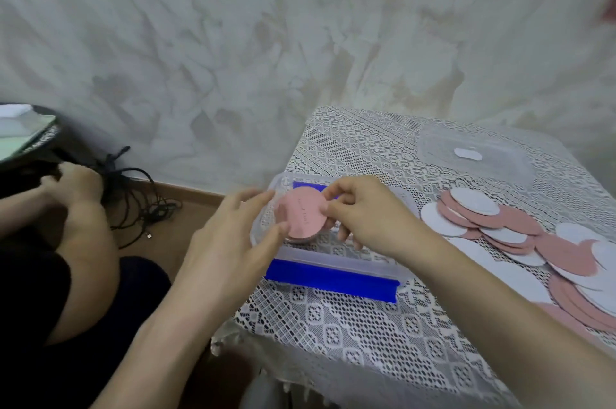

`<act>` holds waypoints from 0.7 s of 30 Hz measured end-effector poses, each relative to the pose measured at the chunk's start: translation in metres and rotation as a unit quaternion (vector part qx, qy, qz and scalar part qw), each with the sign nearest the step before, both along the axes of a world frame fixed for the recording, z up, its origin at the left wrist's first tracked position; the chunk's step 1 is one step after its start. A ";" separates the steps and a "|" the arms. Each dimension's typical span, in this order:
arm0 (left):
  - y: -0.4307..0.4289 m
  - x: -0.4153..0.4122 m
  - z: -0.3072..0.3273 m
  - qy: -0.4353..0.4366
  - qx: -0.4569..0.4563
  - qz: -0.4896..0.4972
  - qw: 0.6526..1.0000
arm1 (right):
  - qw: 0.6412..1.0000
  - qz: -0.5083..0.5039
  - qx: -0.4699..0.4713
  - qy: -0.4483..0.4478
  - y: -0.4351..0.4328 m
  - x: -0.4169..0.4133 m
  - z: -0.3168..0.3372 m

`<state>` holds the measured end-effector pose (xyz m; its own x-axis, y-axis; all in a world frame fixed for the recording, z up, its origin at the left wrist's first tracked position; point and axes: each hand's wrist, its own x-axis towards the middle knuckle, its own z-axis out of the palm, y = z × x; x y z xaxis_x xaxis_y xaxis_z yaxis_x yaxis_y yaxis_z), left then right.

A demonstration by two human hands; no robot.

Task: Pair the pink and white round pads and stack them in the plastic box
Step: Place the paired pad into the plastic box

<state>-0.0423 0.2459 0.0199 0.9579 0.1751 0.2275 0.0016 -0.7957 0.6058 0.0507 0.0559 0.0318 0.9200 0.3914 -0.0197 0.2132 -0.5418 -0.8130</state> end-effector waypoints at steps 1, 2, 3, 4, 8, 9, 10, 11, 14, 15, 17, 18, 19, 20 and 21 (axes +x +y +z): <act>0.001 0.000 -0.002 0.012 -0.004 -0.001 1.000 | 1.000 -0.004 -0.018 -0.011 0.004 0.003 -0.003; 0.002 0.001 -0.004 0.022 -0.007 -0.002 1.000 | 0.999 -0.010 -0.041 -0.023 0.007 0.004 -0.005; 0.002 0.001 -0.005 0.028 -0.009 -0.004 1.000 | 0.997 -0.012 -0.070 -0.038 0.009 0.004 -0.007; 0.003 0.001 -0.006 0.031 -0.011 -0.005 0.999 | 0.993 -0.009 -0.107 -0.056 0.010 0.003 -0.008; 0.005 0.000 -0.009 0.024 -0.024 -0.014 0.999 | 0.976 0.029 -0.199 -0.088 0.010 -0.003 -0.003; 0.005 0.000 -0.009 0.019 -0.026 -0.015 0.999 | 0.972 0.042 -0.214 -0.087 0.009 -0.006 0.000; 0.006 0.000 -0.010 0.014 -0.030 -0.016 0.999 | 0.968 0.056 -0.229 -0.083 0.009 -0.008 0.004; 0.006 0.000 -0.010 0.009 -0.034 -0.015 0.999 | 0.965 0.069 -0.241 -0.079 0.009 -0.009 0.007; 0.006 0.001 -0.012 -0.003 -0.040 -0.012 0.999 | 0.955 0.085 -0.270 -0.086 0.010 -0.010 0.009; 0.007 0.001 -0.012 -0.006 -0.039 -0.012 0.999 | 0.952 0.085 -0.279 -0.092 0.012 -0.009 0.008; 0.008 0.001 -0.013 -0.012 -0.033 -0.015 0.999 | 0.950 0.083 -0.283 -0.103 0.016 -0.005 0.005; 0.008 0.002 -0.013 -0.013 -0.028 -0.018 0.999 | 0.951 0.080 -0.277 -0.110 0.017 -0.002 0.003; 0.008 0.002 -0.013 -0.013 -0.025 -0.020 0.999 | 0.953 0.075 -0.269 -0.116 0.019 0.002 0.001; 0.009 0.002 -0.013 -0.012 -0.022 -0.021 0.999 | 0.957 0.066 -0.256 -0.117 0.019 0.006 -0.001; 0.009 0.003 -0.012 -0.010 -0.020 -0.022 1.000 | 0.963 0.058 -0.240 -0.113 0.019 0.009 -0.003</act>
